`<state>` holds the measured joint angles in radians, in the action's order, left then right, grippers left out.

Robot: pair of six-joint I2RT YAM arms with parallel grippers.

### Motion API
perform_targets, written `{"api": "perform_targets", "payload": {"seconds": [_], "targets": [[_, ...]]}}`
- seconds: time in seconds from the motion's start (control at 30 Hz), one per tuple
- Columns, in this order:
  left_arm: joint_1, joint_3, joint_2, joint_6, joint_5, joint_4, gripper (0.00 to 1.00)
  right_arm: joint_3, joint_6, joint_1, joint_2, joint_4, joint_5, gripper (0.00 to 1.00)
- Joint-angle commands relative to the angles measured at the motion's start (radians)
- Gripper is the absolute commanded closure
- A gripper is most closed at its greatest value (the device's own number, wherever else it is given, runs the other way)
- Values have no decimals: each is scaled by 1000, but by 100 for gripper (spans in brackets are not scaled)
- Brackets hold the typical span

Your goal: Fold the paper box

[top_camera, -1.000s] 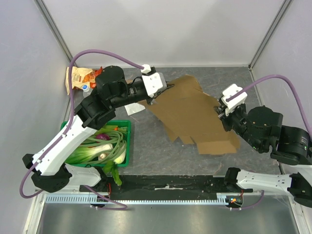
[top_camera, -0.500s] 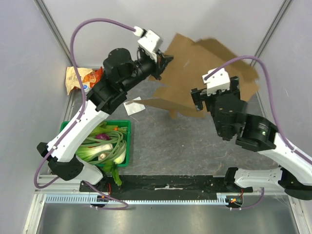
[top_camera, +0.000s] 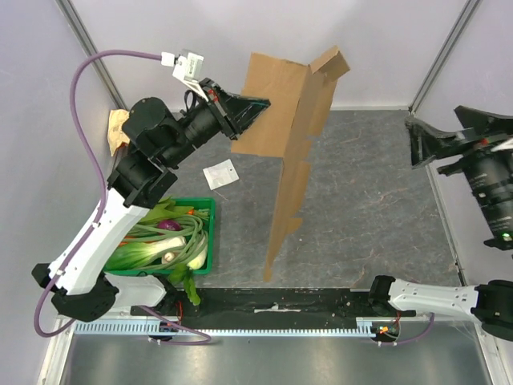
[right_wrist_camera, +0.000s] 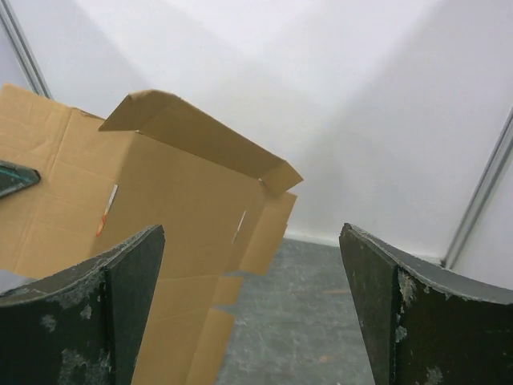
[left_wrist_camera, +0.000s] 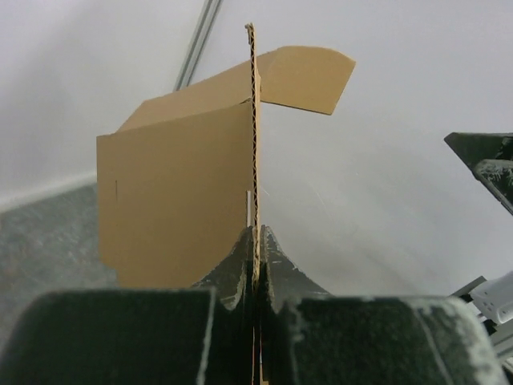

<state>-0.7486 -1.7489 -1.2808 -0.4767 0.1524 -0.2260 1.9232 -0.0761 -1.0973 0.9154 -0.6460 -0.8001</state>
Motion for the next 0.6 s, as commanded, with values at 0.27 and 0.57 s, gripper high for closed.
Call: {"api": "perform_targets", "payload": {"seconds": [0.27,0.57], "targets": [[333,495,138,-164,391,265,98,-219,-47,62,227,-38,88,6],[359,574,100,171,455,146,98,-470,-119,462,293,206,677,8]]}}
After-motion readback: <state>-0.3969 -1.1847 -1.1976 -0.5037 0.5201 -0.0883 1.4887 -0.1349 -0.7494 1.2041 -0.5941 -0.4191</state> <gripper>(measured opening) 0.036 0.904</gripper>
